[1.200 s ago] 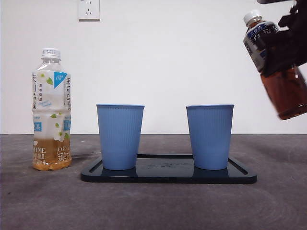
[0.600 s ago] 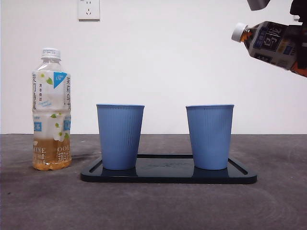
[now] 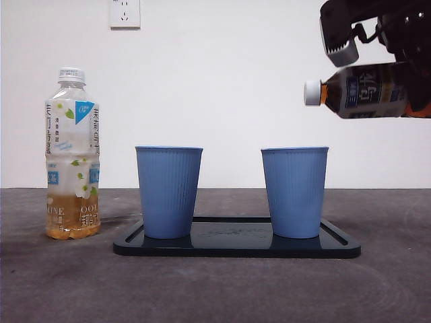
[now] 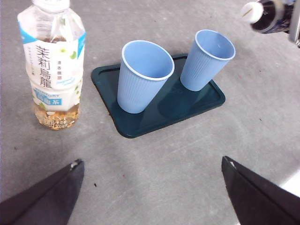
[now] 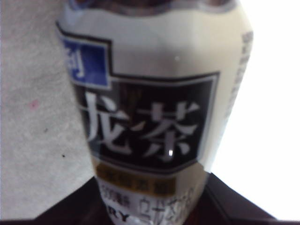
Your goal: Pour the drink into the cup
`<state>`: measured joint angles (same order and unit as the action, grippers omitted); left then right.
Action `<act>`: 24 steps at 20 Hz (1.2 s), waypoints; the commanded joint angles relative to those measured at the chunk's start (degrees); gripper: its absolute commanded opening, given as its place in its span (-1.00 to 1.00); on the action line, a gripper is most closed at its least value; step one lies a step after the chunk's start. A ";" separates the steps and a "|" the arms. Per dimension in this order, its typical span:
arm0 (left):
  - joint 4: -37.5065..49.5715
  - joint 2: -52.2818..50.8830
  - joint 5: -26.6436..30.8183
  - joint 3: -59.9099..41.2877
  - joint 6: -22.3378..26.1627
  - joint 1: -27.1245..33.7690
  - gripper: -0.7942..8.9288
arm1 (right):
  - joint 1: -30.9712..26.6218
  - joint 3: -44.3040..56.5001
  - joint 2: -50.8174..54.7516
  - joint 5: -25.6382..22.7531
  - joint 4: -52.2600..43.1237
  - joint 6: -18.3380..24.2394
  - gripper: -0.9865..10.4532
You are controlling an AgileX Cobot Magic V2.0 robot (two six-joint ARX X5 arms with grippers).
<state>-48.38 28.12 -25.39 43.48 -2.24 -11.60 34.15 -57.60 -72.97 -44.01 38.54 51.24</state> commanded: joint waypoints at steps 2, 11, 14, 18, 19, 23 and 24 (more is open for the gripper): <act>0.42 0.24 0.11 1.14 0.72 -0.48 0.13 | 1.03 -1.84 -1.90 -4.09 -1.79 3.50 -0.64; 0.37 0.24 0.11 1.14 0.72 -0.48 0.13 | 1.03 -1.84 -3.54 -6.19 -2.58 4.96 -0.65; 0.37 0.24 0.11 1.14 0.72 -0.48 0.13 | 1.03 -1.84 -3.56 -6.21 -2.56 4.96 -0.65; 0.37 0.24 0.11 1.14 0.70 -0.48 0.13 | 1.03 -1.84 -3.74 -6.19 -2.56 4.94 -0.65; 0.37 0.24 0.11 1.14 0.72 -0.48 0.13 | 1.03 -1.84 -3.76 -6.16 -2.56 4.94 -0.65; 0.37 0.24 0.11 1.14 0.72 -0.48 0.13 | 1.01 -1.84 -3.76 -5.99 -2.71 4.48 -0.65; 0.37 0.24 0.11 1.14 0.72 -0.48 0.13 | 1.01 -1.84 -3.74 -5.92 -2.75 3.48 -0.65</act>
<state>-48.40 28.12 -25.39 43.48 -2.24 -11.90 34.72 -57.60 -76.44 -48.18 37.41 55.59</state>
